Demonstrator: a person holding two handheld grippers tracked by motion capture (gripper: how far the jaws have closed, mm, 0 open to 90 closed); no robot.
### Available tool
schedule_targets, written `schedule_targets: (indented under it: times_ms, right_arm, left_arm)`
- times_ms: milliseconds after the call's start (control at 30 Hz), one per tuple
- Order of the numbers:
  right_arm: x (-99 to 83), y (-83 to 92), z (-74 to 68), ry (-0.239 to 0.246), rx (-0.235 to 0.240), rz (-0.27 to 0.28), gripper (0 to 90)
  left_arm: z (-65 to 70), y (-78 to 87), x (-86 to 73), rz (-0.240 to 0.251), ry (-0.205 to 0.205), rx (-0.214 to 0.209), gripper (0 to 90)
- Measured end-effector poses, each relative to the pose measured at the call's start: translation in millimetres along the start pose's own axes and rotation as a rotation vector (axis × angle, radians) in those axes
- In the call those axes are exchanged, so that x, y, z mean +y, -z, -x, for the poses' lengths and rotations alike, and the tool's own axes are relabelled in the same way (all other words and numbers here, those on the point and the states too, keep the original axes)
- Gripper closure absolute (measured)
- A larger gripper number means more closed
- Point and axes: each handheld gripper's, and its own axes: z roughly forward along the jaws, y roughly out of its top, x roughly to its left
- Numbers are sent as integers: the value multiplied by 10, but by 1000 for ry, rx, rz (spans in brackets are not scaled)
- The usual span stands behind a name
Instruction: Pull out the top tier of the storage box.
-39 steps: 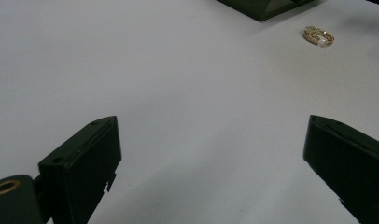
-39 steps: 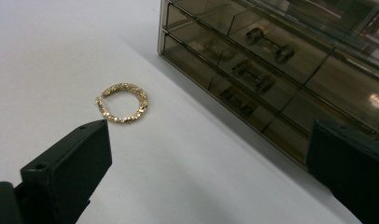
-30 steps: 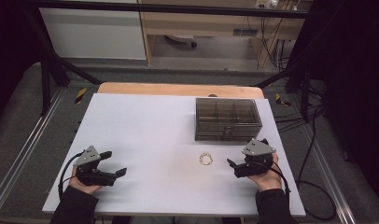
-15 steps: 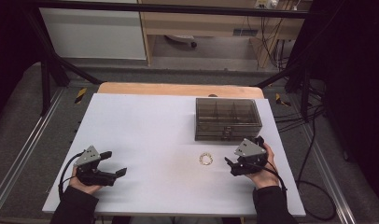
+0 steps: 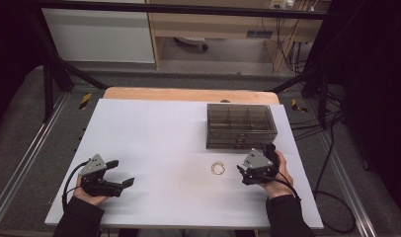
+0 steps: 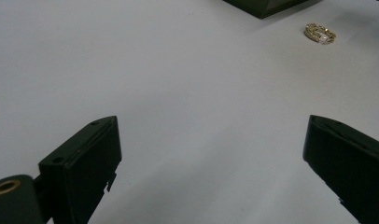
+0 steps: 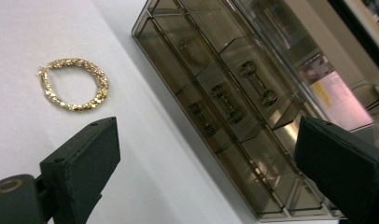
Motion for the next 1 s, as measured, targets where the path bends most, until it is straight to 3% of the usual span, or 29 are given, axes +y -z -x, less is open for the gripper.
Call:
schedule_targets:
  times_ms: [500, 1000]
  right_arm:
    - [49, -75, -71, 145, -81, -15, 133]
    - [61, -142, -85, 225, -133, -30, 207]
  left_arm:
    - [-2, -2, -2, -1, 1, -1, 41]
    - [-3, -7, -6, -5, 0, 0, 42]
